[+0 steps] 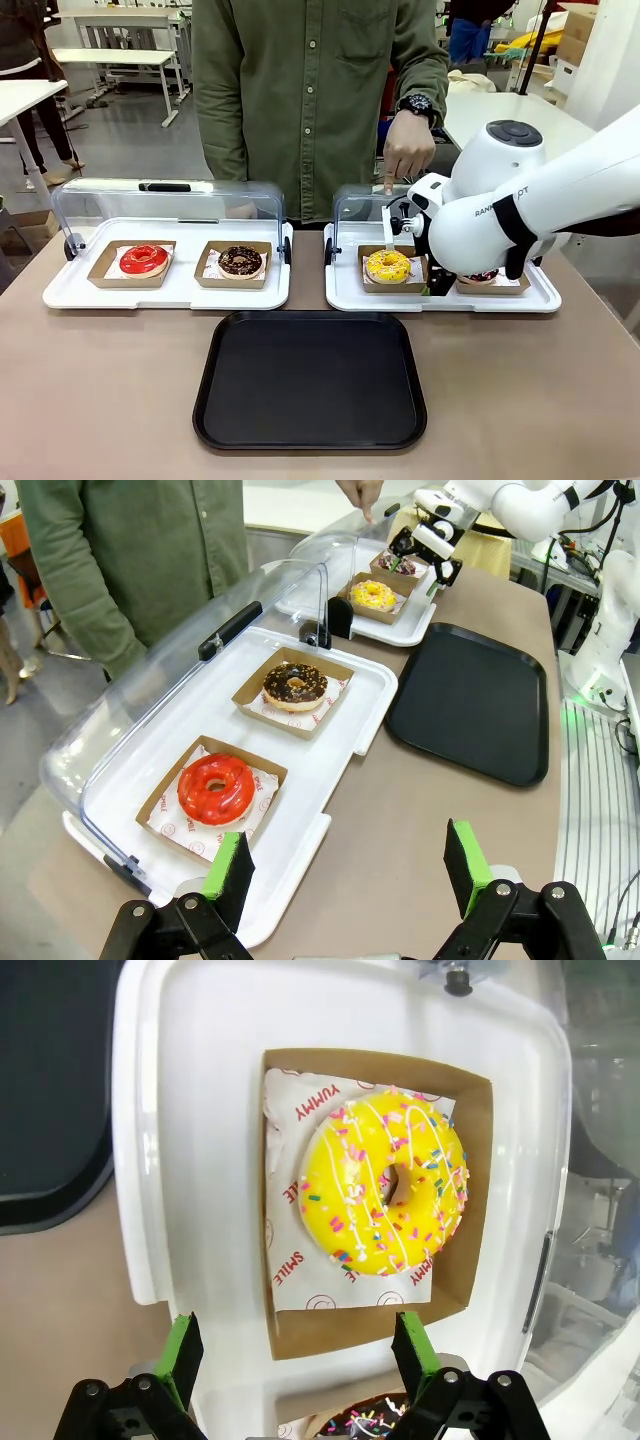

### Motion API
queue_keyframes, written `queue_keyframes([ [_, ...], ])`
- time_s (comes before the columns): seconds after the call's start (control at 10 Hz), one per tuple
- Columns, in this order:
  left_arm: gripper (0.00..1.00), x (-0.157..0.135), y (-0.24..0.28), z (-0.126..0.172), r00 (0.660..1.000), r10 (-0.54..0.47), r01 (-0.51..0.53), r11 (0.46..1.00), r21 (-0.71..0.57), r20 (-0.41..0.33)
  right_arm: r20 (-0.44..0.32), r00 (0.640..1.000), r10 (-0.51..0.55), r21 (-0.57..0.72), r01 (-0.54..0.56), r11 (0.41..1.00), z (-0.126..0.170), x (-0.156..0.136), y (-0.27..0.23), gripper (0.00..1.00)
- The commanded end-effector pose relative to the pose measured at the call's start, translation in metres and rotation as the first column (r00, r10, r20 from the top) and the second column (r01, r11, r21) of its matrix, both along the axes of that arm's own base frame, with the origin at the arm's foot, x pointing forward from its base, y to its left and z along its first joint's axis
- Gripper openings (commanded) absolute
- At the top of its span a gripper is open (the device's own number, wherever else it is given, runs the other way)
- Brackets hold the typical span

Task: Move the third donut from the left to the tray.
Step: Pick up the Paper togo box containing the Donut indicated by the person and place it on the Handle tray.

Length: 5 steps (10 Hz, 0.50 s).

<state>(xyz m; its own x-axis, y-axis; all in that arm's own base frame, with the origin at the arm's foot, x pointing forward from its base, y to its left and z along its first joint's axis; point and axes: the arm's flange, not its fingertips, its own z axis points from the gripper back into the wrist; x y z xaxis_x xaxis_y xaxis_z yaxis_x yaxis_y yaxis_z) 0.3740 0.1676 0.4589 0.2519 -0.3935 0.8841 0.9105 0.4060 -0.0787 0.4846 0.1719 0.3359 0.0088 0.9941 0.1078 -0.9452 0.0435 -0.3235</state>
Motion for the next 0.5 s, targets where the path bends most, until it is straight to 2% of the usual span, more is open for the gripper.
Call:
queue_keyframes([
  [0.0, 1.00, 0.001, 0.001, 0.001, 1.000, -0.008, 0.008, 1.000, -0.016, 0.028, 0.023, 0.999, -0.030, -0.024, 0.031, 0.999, -0.006, 0.014, 0.005, 1.00],
  [0.4, 1.00, 0.001, 0.001, 0.001, 1.000, -0.008, 0.008, 1.000, -0.016, 0.028, 0.004, 0.999, -0.042, -0.028, 0.043, 0.999, -0.017, 0.024, 0.001, 1.00],
])
